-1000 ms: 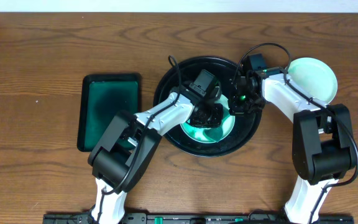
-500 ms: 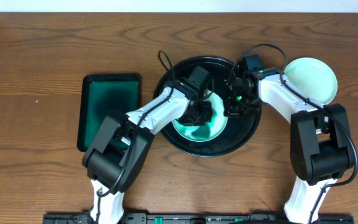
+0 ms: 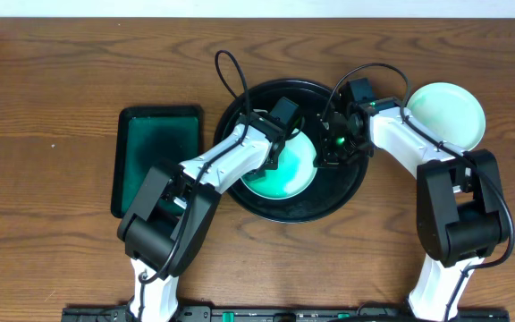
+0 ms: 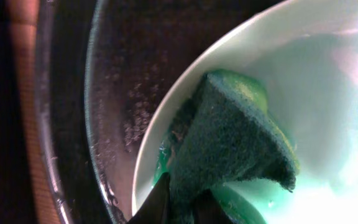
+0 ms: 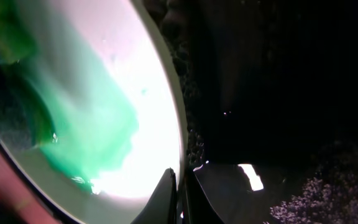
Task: Clean dirty plates on tray and stack at the side
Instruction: 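Scrub the last plate with the sponge while the right gripper holds it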
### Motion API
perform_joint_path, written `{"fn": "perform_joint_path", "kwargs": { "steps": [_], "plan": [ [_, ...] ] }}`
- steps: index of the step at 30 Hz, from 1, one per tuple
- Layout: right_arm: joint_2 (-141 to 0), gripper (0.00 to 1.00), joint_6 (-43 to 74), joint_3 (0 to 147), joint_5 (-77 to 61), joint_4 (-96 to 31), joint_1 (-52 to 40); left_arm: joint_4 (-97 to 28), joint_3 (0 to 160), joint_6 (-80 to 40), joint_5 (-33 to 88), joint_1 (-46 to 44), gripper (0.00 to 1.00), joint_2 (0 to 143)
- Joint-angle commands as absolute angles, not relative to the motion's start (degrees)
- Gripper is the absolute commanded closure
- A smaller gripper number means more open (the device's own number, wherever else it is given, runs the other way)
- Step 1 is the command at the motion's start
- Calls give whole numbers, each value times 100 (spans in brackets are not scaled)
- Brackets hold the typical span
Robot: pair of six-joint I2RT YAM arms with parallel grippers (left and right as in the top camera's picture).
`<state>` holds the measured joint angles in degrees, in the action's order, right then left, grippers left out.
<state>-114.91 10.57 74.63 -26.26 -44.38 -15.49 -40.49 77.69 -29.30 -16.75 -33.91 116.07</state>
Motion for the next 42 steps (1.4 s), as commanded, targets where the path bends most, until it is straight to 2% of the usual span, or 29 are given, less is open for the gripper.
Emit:
{"fn": "perform_joint_path", "kwargs": {
  "steps": [1,11,27,34,42],
  "plan": [
    [-11542,99,1068,7430,-1999,-4519,-1431,-4244,7557,-2637,-3044,-3020,93,12095],
    [-11542,99,1066,7430,-1997,-4504,-1431,-3675,8143,-1503,558,-3330,93,12095],
    [-11542,99,1063,7430,-1997,-4504,-1431,-3157,8162,-1520,3065,-3592,93,12095],
    [-11542,99,1063,7430,-1997,-4508,-1431,-3116,8162,-1527,3299,-3538,93,12092],
    [-11542,99,1061,7430,-1997,-4501,-1431,-3872,8291,-2045,1568,-2941,93,11815]
  ]
}}
